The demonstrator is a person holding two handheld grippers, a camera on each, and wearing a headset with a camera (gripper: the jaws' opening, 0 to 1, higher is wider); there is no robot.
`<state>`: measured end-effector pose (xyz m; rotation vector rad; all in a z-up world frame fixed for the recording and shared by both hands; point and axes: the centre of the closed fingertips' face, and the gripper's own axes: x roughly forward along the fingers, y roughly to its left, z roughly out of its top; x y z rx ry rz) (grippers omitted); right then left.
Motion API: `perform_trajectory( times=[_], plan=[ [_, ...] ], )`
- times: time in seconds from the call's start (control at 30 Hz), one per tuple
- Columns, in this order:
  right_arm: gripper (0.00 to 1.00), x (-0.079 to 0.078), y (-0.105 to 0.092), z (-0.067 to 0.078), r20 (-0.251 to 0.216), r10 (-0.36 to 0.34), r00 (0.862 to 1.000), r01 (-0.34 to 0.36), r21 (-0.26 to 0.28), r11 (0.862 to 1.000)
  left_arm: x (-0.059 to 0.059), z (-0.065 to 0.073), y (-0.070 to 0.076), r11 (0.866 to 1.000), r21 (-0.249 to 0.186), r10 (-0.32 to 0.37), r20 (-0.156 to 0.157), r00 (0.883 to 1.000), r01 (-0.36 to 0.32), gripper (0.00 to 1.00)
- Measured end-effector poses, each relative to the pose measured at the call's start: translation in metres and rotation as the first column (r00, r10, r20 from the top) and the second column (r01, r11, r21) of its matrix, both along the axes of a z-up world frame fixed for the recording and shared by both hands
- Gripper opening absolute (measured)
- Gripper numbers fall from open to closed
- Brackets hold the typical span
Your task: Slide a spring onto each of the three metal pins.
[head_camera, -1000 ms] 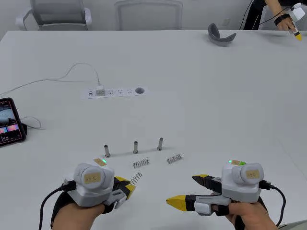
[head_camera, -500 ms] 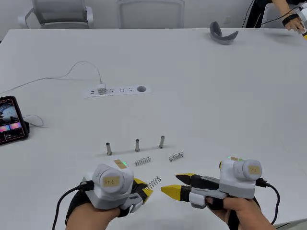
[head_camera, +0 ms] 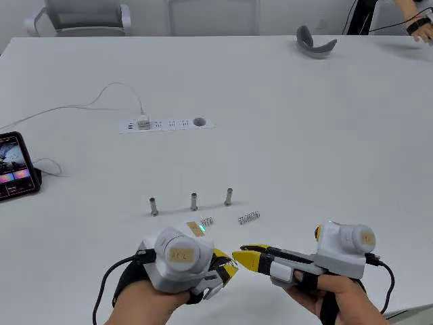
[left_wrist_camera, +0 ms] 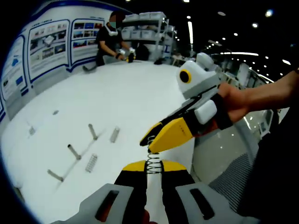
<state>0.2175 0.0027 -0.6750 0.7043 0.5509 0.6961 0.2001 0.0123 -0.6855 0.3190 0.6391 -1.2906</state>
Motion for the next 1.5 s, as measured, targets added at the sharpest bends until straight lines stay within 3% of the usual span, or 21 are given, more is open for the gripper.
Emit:
perform_trajectory(
  times=[0.3,0.53,0.7,0.83,0.9,1.03,1.1,1.2,1.37,1.5],
  plan=[
    [0.15,0.000,-0.004,0.007,-0.009,-0.017,1.000,0.017,0.056,0.998,-0.002,0.005,-0.005,1.000,-0.006,-0.028,0.009,1.000,0.028,0.10],
    [0.12,-0.002,0.000,0.011,-0.005,0.020,1.000,-0.020,0.069,0.997,-0.002,0.002,-0.004,0.999,0.005,-0.041,0.015,0.999,0.041,0.10],
    [0.12,-0.001,0.004,0.013,-0.003,0.046,0.999,-0.046,0.033,0.998,0.000,0.001,-0.003,0.999,0.008,-0.048,0.017,0.999,0.048,0.10],
    [0.12,-0.002,0.007,0.013,0.011,0.116,0.993,-0.115,-0.061,0.992,0.002,0.001,-0.002,0.998,0.003,-0.055,0.006,0.998,0.055,0.10],
    [0.12,-0.003,0.009,0.015,0.021,0.162,0.987,-0.158,-0.123,0.980,0.002,0.001,-0.003,0.998,-0.004,-0.062,-0.003,0.998,0.062,0.10],
    [0.12,-0.003,0.012,0.020,0.027,0.248,0.968,-0.236,-0.227,0.945,0.003,0.004,-0.005,0.995,-0.025,-0.092,-0.008,0.996,0.092,0.10],
    [0.12,-0.002,0.013,0.024,0.030,0.272,0.962,-0.256,-0.251,0.933,0.004,0.008,-0.006,0.994,-0.041,-0.105,-0.007,0.994,0.105,0.10],
    [0.12,-0.001,0.012,0.032,0.040,0.328,0.944,-0.301,-0.304,0.904,0.007,0.016,-0.009,0.991,-0.067,-0.119,-0.007,0.993,0.119,0.10],
    [0.12,0.000,0.011,0.041,0.031,0.450,0.893,-0.396,-0.421,0.816,0.009,0.027,-0.013,0.985,-0.092,-0.148,0.013,0.989,0.149,0.10],
    [0.12,-0.004,0.010,0.045,0.003,0.558,0.830,-0.475,-0.520,0.710,0.007,0.034,-0.016,0.979,-0.105,-0.170,0.030,0.985,0.172,0.10]
  ],
)
